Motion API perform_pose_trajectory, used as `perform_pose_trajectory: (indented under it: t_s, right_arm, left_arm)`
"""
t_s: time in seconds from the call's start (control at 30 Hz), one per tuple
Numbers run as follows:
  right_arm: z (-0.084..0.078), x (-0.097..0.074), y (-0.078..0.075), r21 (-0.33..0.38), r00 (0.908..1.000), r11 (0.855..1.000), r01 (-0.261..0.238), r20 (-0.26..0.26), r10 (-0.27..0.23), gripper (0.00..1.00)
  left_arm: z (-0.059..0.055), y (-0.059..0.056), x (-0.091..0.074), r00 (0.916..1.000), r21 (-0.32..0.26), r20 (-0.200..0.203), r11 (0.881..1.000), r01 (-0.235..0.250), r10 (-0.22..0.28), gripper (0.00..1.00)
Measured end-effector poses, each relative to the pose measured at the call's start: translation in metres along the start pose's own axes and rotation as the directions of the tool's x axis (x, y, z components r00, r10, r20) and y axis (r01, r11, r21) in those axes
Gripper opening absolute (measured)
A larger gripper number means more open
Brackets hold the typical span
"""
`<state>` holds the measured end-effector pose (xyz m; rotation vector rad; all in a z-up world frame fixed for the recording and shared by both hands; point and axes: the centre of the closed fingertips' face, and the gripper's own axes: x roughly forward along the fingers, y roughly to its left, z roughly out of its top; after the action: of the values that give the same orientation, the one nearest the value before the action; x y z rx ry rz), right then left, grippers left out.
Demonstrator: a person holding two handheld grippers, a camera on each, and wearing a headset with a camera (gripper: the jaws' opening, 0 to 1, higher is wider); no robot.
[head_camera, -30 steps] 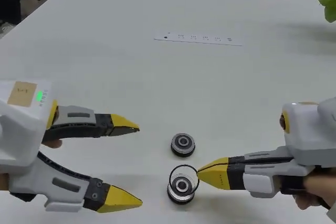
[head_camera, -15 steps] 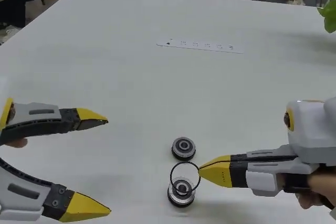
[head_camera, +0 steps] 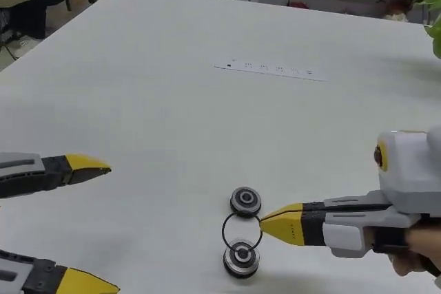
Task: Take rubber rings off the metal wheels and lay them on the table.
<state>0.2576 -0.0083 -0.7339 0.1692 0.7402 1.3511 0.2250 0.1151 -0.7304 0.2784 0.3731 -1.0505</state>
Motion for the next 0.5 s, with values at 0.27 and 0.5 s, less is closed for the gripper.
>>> perform_pose_trajectory:
  t_s: [0.27, 0.5]
  right_arm:
    - [0.005, 0.010, 0.004, -0.025, 0.9992, 0.999, -0.023, -0.034, 0.023, 0.00]
    - [0.004, 0.022, 0.003, -0.045, 0.9959, 0.998, -0.048, -0.078, 0.045, 0.00]
  left_arm:
    - [-0.004, -0.002, -0.002, 0.9999, -0.023, 0.003, 1.000, -0.015, 0.016, 0.83]
    - [-0.006, -0.003, -0.002, 0.9998, -0.036, 0.007, 0.999, -0.019, 0.019, 0.83]
